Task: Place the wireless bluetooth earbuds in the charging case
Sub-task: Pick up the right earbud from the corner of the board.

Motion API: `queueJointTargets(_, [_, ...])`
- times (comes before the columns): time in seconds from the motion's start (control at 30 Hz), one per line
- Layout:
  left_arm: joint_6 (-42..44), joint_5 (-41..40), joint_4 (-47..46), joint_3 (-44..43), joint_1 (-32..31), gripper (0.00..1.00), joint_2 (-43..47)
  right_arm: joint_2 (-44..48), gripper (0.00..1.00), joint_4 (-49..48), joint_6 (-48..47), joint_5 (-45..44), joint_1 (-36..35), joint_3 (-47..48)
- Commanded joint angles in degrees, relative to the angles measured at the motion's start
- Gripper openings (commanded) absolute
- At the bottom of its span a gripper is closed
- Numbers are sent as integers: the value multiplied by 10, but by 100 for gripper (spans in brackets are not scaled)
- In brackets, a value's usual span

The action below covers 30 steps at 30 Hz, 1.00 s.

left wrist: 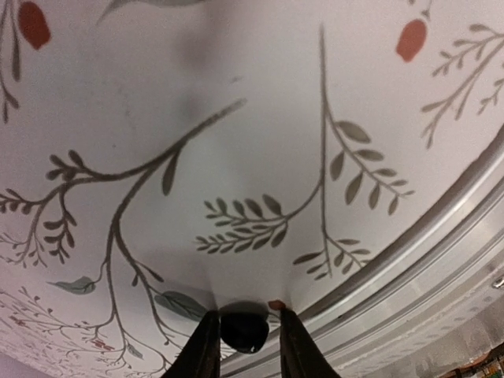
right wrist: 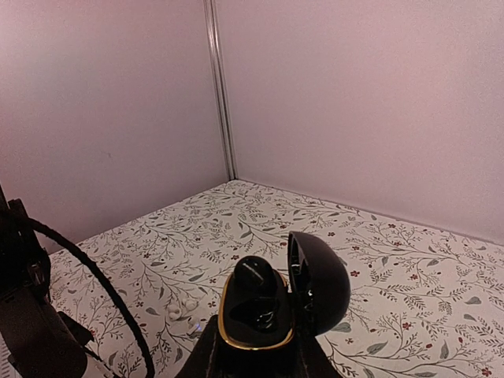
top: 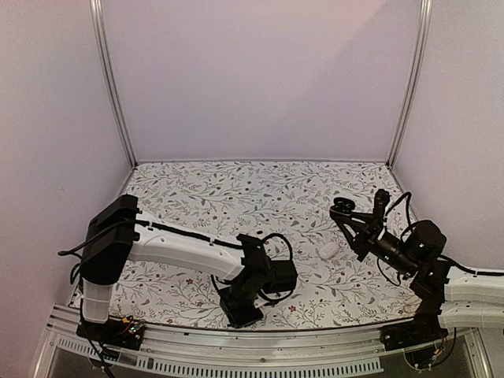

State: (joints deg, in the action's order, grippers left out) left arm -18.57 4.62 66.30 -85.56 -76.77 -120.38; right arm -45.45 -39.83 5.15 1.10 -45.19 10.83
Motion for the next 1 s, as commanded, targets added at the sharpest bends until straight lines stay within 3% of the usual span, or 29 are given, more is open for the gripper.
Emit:
queueJointTargets(0.0, [7,-14,11,-22,-7,25,-28,2,0,-2,-1,-8,4,-4])
queueJointTargets(0.5, [10,-71,-7,-34,11,17,-12,-1,0,0,-2,-8,7,-1])
queueJointTargets(0.97, [-21,-124,-169,41,76,13,118,-11,0,0,1,-8,12,5])
